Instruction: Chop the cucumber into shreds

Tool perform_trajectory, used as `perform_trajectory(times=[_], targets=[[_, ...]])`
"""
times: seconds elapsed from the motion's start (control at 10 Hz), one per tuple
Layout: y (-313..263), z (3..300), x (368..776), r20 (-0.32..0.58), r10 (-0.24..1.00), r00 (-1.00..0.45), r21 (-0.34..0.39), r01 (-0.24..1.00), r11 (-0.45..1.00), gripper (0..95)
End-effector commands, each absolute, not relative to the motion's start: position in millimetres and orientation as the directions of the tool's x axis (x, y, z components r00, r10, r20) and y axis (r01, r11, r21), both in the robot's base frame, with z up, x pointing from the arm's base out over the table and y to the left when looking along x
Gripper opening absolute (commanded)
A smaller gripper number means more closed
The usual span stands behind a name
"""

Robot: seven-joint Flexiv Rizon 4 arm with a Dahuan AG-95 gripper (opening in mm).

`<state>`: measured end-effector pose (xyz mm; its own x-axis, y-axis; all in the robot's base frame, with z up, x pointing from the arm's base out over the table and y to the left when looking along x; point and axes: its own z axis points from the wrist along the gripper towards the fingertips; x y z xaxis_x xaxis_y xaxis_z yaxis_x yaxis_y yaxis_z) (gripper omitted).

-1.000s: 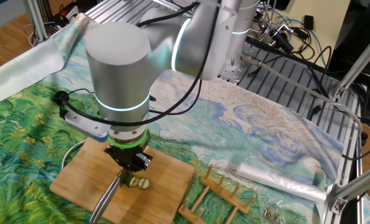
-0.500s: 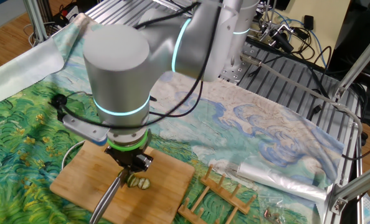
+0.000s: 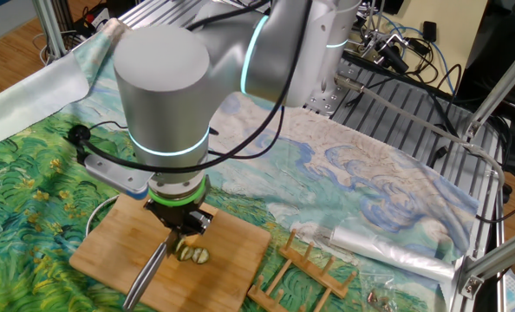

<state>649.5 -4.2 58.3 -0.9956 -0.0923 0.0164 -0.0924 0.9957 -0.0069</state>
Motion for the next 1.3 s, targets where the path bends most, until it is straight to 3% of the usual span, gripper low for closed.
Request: perform_trajectory(times=[0.1, 0.7, 1.0, 1.3], targets=[[-7, 60, 650, 0.012, -0.098, -0.995, -0.009, -0.098, 0.995, 0.0], [-10, 54, 650, 0.008, -0.104, -0.995, -0.004, -0.104, 0.995, 0.0], [-9, 29, 650, -0.012, -0.099, -0.995, 0.011, -0.1, 0.995, 0.0], [-4, 35, 650, -0.004, -0.085, -0.996, 0.015, -0.085, 0.996, 0.0]])
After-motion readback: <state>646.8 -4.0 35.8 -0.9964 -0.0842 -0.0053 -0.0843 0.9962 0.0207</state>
